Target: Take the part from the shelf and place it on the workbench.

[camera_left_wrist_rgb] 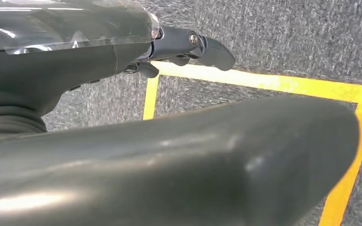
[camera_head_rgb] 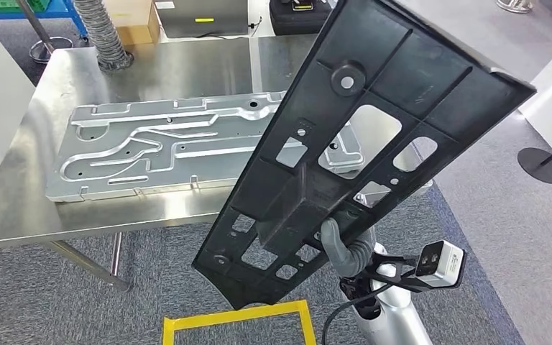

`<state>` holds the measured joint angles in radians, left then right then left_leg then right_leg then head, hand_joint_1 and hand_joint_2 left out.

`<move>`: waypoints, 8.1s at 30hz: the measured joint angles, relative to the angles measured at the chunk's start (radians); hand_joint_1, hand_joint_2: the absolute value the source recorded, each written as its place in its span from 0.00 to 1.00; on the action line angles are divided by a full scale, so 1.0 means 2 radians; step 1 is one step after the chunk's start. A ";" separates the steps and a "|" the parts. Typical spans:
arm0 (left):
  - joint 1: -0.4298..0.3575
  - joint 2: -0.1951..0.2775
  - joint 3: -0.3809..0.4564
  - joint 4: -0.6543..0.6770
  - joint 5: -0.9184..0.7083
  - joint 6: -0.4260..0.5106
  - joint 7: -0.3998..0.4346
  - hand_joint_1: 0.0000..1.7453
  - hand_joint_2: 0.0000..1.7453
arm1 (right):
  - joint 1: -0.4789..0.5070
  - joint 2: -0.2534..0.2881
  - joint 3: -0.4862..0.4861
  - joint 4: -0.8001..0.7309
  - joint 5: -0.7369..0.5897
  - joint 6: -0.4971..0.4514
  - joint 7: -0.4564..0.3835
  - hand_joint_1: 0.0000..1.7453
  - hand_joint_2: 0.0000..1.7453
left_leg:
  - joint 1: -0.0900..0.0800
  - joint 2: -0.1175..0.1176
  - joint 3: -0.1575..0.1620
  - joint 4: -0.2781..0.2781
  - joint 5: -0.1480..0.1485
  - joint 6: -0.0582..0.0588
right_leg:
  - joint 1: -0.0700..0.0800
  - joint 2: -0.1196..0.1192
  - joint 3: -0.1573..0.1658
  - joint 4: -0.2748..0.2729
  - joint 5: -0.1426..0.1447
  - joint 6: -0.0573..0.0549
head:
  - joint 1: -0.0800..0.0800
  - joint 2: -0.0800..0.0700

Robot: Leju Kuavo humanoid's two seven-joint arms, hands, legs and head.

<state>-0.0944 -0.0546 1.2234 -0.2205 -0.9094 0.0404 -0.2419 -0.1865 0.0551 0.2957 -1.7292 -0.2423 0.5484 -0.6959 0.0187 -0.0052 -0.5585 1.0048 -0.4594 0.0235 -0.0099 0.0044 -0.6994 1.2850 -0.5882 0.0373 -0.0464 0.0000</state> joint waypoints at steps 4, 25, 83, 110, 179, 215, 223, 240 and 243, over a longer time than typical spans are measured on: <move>0.001 0.000 0.001 0.000 0.002 0.003 0.003 0.00 0.00 | 0.002 -0.002 -0.001 0.000 0.001 -0.003 0.000 1.00 1.00 | 0.000 -0.002 0.018 0.000 -0.013 -0.004 | -0.001 0.000 0.017 -0.080 0.073 -0.005 | 0.000 0.000; 0.001 0.003 0.007 0.000 0.008 0.007 0.006 0.00 0.00 | 0.004 -0.004 -0.002 0.002 -0.001 0.004 0.000 1.00 1.00 | -0.003 0.000 -0.014 0.003 0.012 -0.007 | 0.006 0.001 0.095 -0.144 0.038 -0.014 | 0.000 0.000; -0.017 -0.003 0.005 0.000 -0.018 -0.012 0.003 0.00 0.00 | -0.444 0.053 0.201 0.674 0.705 -0.268 0.172 1.00 1.00 | 0.002 0.000 -0.036 0.019 0.018 -0.022 | 0.005 0.002 0.044 -0.128 0.072 -0.021 | 0.000 0.000; -0.016 -0.005 -0.012 0.000 -0.027 -0.017 -0.020 0.00 0.00 | -0.416 0.057 0.234 0.707 0.728 -0.301 0.157 0.00 0.00 | 0.001 0.001 -0.073 0.114 -0.025 -0.027 | 0.005 -0.001 0.049 -0.145 0.086 -0.031 | 0.000 0.000; 0.002 -0.009 0.023 0.000 0.009 -0.025 -0.038 0.00 0.00 | 0.171 -0.054 -0.362 0.022 0.445 -0.548 -0.001 0.00 0.00 | -0.009 0.001 0.047 -0.006 -0.034 0.002 | 0.002 -0.002 0.009 -0.141 0.128 -0.004 | 0.000 0.000; 0.003 -0.023 0.009 0.000 -0.040 -0.037 -0.018 0.00 0.00 | 0.068 -0.028 -0.586 0.733 0.496 -0.426 0.296 0.00 0.00 | -0.008 0.009 0.017 -0.013 -0.002 0.011 | -0.002 -0.004 -0.004 -0.008 0.002 0.008 | 0.000 0.000; 0.002 -0.031 -0.007 0.000 -0.055 -0.044 -0.007 0.00 0.00 | 0.060 -0.005 -0.578 0.752 0.522 -0.361 0.352 0.00 0.00 | -0.008 0.010 -0.024 -0.003 0.036 -0.006 | 0.002 -0.003 0.140 -0.170 0.025 -0.007 | 0.000 0.000; 0.000 -0.030 -0.014 0.000 -0.056 -0.041 0.002 0.00 0.00 | 0.059 0.006 -0.568 0.760 0.533 -0.329 0.343 0.00 0.00 | -0.007 0.007 0.057 -0.012 -0.041 0.003 | 0.003 -0.008 0.031 -0.138 0.104 -0.004 | 0.000 0.000; -0.001 -0.029 -0.014 0.000 -0.055 -0.040 0.003 0.00 0.00 | 0.059 0.007 -0.567 0.760 0.533 -0.327 0.341 0.00 0.00 | -0.006 0.009 0.036 -0.013 -0.021 0.013 | 0.000 -0.005 0.015 -0.084 0.037 0.004 | 0.000 0.000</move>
<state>-0.0962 -0.1128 1.1955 -0.2197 -1.0202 -0.0398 -0.2366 -0.0680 0.0690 -0.8389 -0.2091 0.8244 -0.1060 -0.0146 0.0062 0.0134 -0.4872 0.9794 -0.5016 0.0488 -0.0108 -0.0055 -0.6701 1.1177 -0.5143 0.0456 -0.0462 0.0000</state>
